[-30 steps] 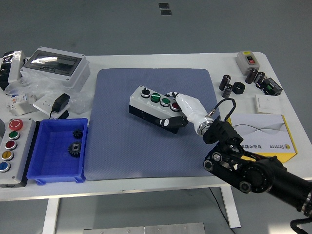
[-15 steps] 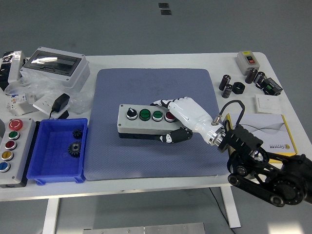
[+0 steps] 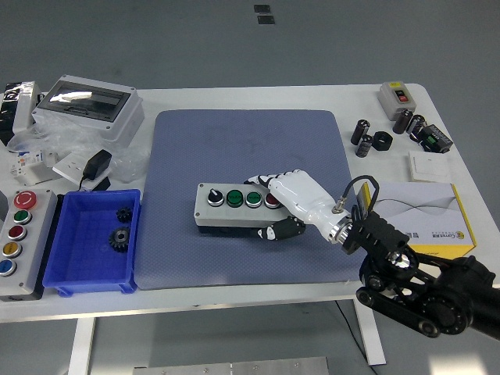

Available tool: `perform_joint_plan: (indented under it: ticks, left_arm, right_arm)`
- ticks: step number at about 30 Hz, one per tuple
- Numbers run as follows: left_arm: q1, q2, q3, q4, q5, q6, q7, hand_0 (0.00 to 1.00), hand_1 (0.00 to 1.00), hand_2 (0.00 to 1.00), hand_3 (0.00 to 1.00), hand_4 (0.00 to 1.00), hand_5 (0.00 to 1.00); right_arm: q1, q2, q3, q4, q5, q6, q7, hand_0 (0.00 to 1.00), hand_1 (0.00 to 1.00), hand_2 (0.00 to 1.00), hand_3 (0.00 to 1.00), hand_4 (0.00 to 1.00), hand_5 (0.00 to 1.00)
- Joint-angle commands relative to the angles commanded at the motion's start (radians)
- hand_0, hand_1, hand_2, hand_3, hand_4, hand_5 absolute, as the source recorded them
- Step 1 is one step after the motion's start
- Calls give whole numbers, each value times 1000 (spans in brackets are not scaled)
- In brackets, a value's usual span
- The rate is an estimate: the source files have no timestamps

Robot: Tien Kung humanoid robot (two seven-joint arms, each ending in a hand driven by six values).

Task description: Pick up the button,place it on the desk,press the button,press the button

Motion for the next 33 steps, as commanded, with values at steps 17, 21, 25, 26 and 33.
perform_joint_plan:
  ticks: [17, 21, 25, 26, 33]
  left_arm:
    - [-3, 2, -1, 0, 1, -1, 0, 611, 604, 538, 604, 635, 239]
    - [-4, 2, 0, 0, 0, -1, -1, 611, 604, 538, 604, 635, 239]
    - [-3, 2, 0, 0, 1, -1, 0, 611, 604, 538, 604, 637, 241]
    - [-3, 2, 0, 0, 1, -1, 0, 611, 604, 538, 604, 637, 241]
    - [-3, 1, 1, 0, -2, 0, -1, 611, 604, 537, 603, 637, 241]
  right_arm:
    - [12, -2, -13, -29, 66, 15, 18, 774, 756, 763, 767, 520, 2]
    - [16, -2, -22, -34, 65, 15, 17, 774, 756, 763, 767, 520, 2]
    - [19, -4, -27, -32, 64, 12, 16, 830, 806, 807, 838, 535, 2]
    - [19, -5, -28, -31, 65, 10, 15, 830, 806, 807, 838, 535, 2]
    - [11, -9, -28, -26, 74, 5, 7, 836, 813, 812, 848, 544, 2]
